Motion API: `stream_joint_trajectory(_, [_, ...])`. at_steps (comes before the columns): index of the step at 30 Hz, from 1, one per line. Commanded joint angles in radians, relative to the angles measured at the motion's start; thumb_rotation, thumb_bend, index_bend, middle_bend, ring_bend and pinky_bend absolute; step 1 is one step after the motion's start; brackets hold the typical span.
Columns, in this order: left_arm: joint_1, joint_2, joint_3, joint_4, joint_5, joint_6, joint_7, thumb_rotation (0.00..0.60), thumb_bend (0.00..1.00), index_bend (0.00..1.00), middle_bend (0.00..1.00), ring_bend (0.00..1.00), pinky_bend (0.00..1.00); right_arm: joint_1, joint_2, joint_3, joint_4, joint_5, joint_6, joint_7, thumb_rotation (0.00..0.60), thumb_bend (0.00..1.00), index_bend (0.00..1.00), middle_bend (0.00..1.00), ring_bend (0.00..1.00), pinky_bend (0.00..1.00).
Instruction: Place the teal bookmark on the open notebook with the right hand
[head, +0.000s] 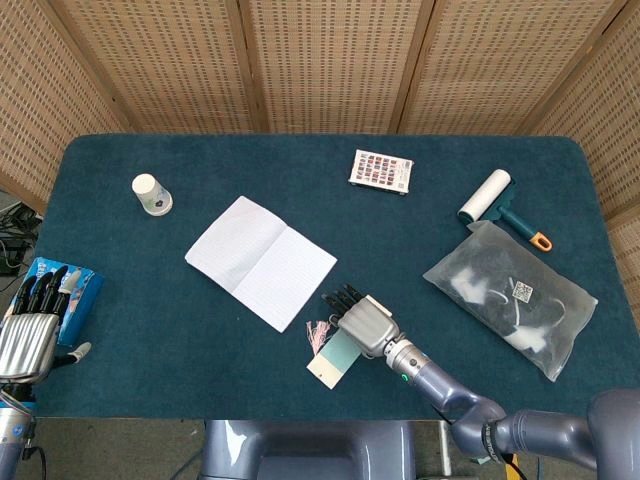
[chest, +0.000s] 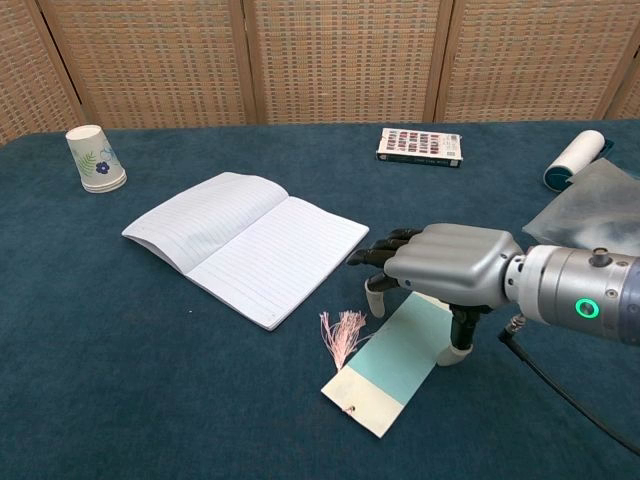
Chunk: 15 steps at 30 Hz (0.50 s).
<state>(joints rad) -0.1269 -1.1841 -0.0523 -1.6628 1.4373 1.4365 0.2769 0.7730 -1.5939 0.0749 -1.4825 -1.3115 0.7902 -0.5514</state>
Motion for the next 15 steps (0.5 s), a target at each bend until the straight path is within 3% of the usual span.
stream_joint_trajectory(1, [0.000,0.000,0.000,0.000,-0.001,0.000,0.000,0.600,0.00,0.00,0.00,0.00,0.00,0.002,-0.004,-0.002,0.004,0.006,0.000,-0.003,0.600,0.18,0.37,0.02,0.00,0.00])
stream_joint_trajectory(15, [0.000,0.001,-0.001,0.001,-0.004,0.003,-0.005,0.600,0.00,0.00,0.00,0.00,0.00,0.014,-0.025,-0.015,0.028,0.043,-0.002,-0.021,0.600,0.18,0.37,0.02,0.00,0.00])
